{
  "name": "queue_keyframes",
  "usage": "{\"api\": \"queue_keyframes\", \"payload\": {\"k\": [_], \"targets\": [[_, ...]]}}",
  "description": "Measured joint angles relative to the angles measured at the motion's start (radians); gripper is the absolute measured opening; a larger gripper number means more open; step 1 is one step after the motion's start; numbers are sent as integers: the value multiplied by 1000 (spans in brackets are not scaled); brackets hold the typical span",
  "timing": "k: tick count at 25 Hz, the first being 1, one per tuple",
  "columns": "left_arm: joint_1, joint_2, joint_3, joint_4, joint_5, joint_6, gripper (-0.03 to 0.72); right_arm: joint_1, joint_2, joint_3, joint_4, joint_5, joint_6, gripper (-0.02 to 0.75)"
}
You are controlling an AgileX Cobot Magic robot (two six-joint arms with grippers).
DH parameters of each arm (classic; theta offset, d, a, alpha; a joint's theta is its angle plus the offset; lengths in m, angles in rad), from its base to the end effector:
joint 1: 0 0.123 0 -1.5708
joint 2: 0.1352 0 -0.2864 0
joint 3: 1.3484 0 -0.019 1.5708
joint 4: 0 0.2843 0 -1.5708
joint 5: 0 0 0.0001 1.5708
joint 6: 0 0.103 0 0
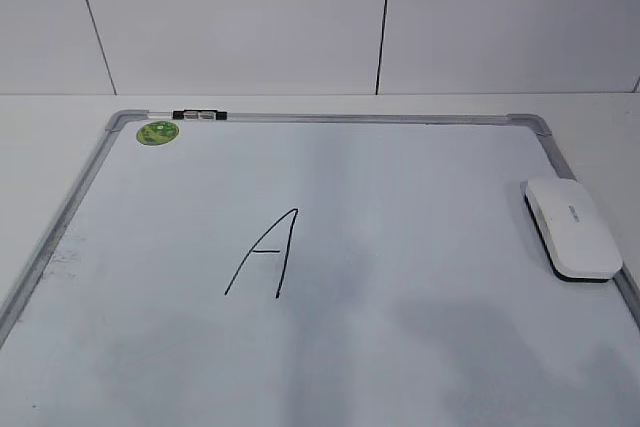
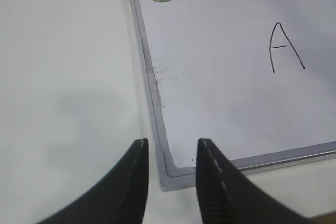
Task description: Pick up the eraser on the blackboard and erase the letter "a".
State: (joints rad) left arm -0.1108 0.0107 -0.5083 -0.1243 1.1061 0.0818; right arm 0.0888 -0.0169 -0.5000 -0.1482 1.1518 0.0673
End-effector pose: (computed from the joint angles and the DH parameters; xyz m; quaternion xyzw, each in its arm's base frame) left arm 0.0306 -0.0149 0.2866 0.0868 0.8594 -0.0692 0.4991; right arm 0.0272 -0.0115 0.2811 -0.0025 0.8696 -0.0354 0.4924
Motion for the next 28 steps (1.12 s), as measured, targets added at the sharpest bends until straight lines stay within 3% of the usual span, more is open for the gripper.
{"api": "queue_keyframes", "payload": {"k": [7, 18, 28], "targets": [[75, 0, 0, -2, 0, 0, 235, -7, 0, 0, -4, -1, -1, 578], [165, 0, 0, -4, 0, 0, 235, -117, 0, 0, -6, -1, -1, 578], [180, 0, 0, -4, 0, 0, 235, -138, 0, 0, -6, -1, -2, 578]]}}
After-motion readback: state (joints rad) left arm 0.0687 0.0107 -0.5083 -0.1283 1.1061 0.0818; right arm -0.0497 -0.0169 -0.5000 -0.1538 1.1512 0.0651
